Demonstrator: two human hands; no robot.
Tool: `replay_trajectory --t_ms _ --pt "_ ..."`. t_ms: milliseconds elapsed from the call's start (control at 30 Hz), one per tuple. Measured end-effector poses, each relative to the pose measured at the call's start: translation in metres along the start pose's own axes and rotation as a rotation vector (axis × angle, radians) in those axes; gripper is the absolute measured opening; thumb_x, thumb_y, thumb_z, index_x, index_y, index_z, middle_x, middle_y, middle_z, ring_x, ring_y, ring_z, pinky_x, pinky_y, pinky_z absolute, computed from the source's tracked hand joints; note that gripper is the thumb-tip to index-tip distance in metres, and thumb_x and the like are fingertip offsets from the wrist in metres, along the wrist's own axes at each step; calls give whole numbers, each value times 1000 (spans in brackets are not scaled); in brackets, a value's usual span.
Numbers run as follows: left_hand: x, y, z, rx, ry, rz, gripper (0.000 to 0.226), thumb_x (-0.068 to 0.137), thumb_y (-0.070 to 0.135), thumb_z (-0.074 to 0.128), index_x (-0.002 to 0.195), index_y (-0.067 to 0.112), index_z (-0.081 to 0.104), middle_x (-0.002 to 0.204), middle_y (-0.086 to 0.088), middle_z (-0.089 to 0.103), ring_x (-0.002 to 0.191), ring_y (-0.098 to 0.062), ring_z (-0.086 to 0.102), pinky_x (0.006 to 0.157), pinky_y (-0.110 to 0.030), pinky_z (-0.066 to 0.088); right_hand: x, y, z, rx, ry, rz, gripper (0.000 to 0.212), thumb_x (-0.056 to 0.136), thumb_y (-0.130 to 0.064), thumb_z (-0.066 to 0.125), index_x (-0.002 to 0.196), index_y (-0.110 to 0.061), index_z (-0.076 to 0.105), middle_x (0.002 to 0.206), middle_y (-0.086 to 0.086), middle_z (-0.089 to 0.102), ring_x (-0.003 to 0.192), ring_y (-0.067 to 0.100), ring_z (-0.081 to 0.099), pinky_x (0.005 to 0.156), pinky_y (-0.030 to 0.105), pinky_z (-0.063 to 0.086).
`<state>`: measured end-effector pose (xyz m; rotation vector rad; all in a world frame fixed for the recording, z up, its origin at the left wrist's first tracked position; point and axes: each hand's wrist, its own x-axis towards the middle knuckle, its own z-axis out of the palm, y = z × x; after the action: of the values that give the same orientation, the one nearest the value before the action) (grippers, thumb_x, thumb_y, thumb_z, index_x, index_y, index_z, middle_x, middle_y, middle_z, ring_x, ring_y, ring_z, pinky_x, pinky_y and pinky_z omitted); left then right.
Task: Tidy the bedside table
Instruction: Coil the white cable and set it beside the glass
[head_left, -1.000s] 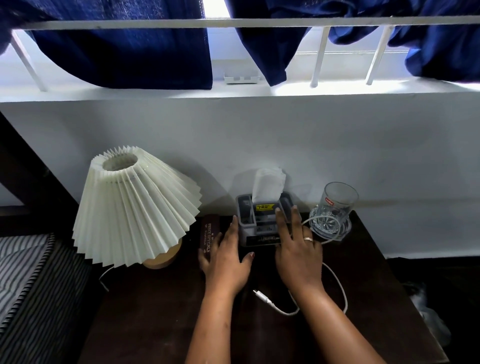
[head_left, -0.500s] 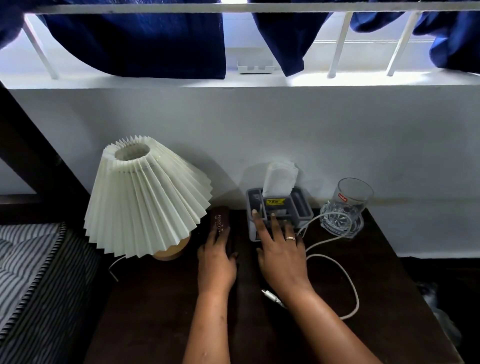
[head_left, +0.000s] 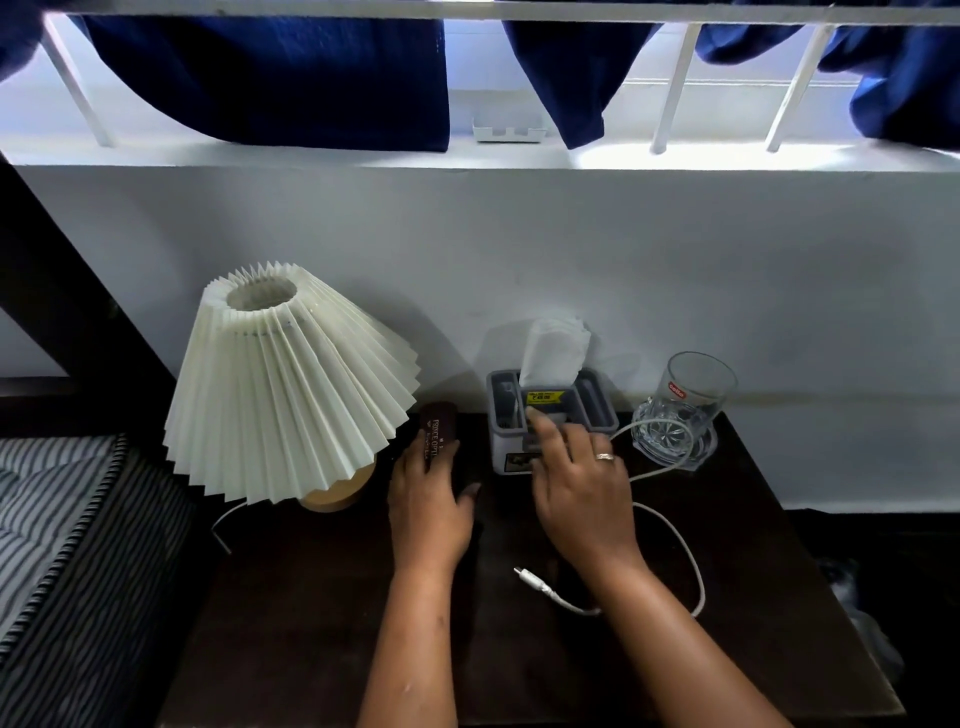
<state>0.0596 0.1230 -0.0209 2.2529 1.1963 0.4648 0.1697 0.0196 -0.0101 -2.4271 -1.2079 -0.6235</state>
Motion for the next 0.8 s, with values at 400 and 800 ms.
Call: replay_trajectory --t_ms 400,800 --pt "-63 56 -13 223 -583 239 45 79 60 54 100 21 61 112 -5 63 107 -23 59 88 -35 49 -29 37 -58 213 -1093 163 25 87 -16 54 109 -20 65 117 9 65 107 24 60 81 25 43" --pt "-139 57 -67 -624 -555 -36 37 100 20 35 67 16 50 41 3 37 35 -12 33 39 -21 28 -80 10 -105 432 -581 167 19 91 -20 50 93 -5 61 97 13 60 95 29 57 81 37 42"
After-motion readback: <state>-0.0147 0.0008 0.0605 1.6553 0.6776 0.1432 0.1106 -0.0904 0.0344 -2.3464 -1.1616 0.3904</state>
